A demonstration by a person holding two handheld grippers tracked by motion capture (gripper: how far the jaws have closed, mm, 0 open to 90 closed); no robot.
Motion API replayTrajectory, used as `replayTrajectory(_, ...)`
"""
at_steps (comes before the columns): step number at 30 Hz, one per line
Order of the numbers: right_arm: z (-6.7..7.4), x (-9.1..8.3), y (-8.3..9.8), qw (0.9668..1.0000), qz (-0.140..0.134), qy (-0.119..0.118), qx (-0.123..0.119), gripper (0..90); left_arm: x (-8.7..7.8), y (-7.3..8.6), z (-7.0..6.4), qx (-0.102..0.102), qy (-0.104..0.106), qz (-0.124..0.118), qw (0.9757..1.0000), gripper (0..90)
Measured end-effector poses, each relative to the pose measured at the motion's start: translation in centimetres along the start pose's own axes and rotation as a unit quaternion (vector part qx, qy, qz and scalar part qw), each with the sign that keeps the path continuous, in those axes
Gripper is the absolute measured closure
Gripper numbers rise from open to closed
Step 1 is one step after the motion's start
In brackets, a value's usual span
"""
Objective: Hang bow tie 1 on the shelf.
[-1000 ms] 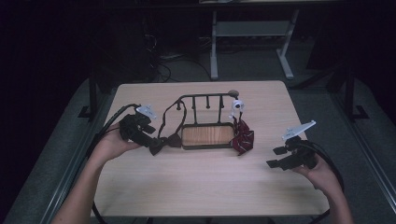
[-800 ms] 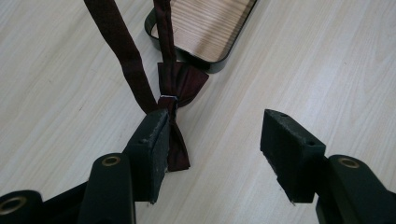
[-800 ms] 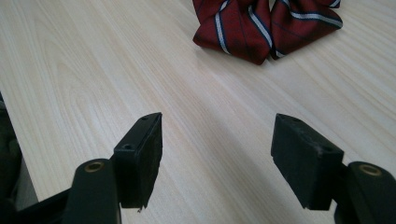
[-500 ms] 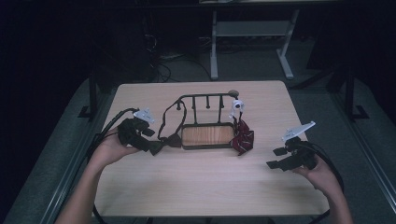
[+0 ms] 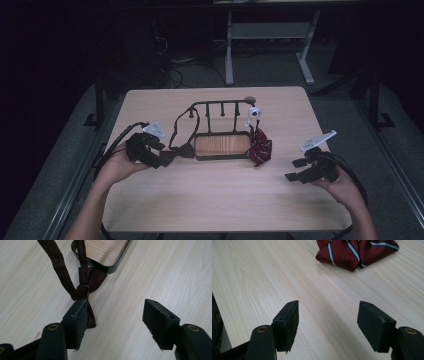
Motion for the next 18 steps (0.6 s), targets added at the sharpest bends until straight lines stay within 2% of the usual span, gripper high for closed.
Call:
replayTrajectory(14, 0.0, 0.2, 0.1, 1.0, 0.002, -0.001, 0.001, 33.3, 0.9, 1.0, -0.7, -0.002, -0.01, -0.005, 0.9999, 28.7)
replayTrajectory(18, 0.0, 0.2, 0.1, 1.0, 0.002, -0.002, 0.002, 33.4, 1.3, 1.2, -1.0, -0.009, -0.012, -0.011, 0.9998, 27.4)
Point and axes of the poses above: each handheld gripper's, and its own axes: x roughly forward along the jaws, y roughly out of its underside, z roughly to its left, the point moved 4 cm from there along x, roughly forward along the jaws, and after that the axes turned 1 degree about -x, right-handed, at the moved point
